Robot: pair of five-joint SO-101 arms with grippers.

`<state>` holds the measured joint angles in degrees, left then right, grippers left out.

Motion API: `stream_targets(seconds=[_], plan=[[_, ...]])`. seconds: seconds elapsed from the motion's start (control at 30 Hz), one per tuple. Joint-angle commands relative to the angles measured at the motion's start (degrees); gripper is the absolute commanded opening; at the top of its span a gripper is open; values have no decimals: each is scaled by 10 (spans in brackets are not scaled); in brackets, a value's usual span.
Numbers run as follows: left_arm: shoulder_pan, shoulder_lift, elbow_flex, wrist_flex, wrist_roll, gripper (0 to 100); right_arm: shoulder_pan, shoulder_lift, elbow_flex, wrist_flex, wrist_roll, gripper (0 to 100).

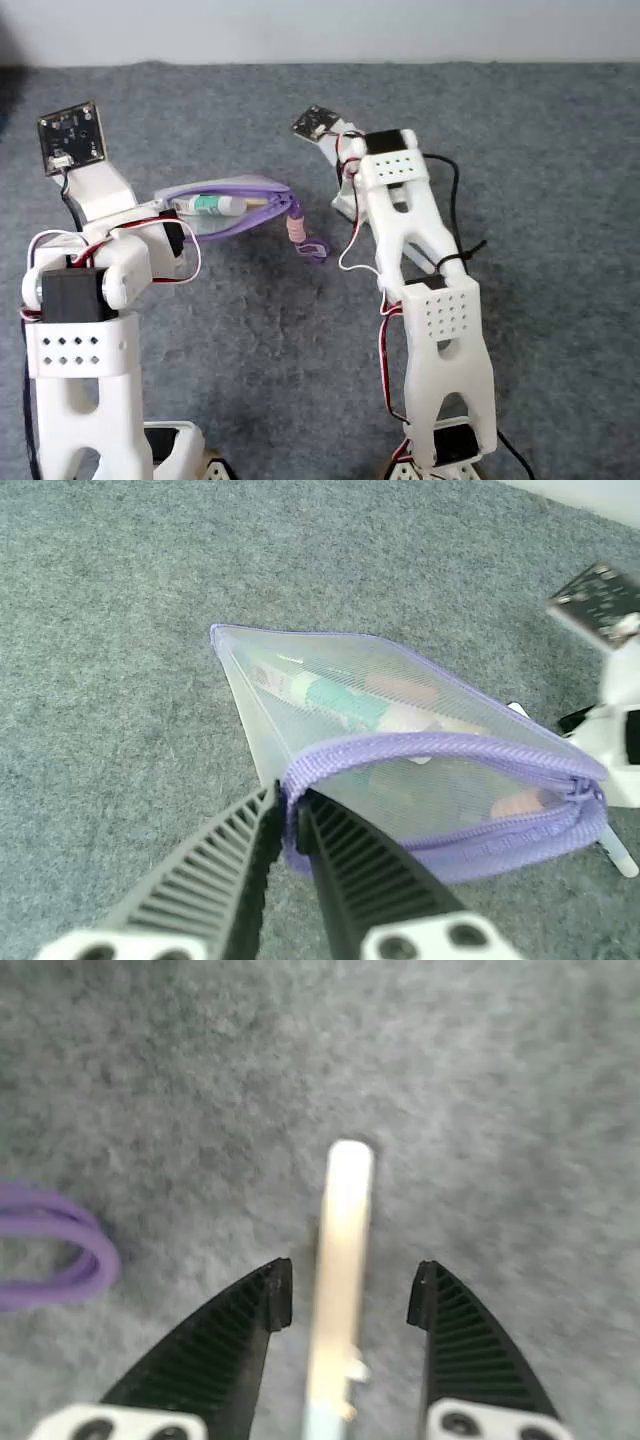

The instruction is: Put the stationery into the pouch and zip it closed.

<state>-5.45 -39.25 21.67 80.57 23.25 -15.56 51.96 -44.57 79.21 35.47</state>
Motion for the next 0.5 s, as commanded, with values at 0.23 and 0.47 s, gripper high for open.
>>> stream_targets(seconds=[0.23,0.47], plan=[[3,-1,-25,3,-4,11,-15,15,-10,-4,-18,1],[3,-1,-25,3,-4,11,-15,-11,-10,19,-41,8]])
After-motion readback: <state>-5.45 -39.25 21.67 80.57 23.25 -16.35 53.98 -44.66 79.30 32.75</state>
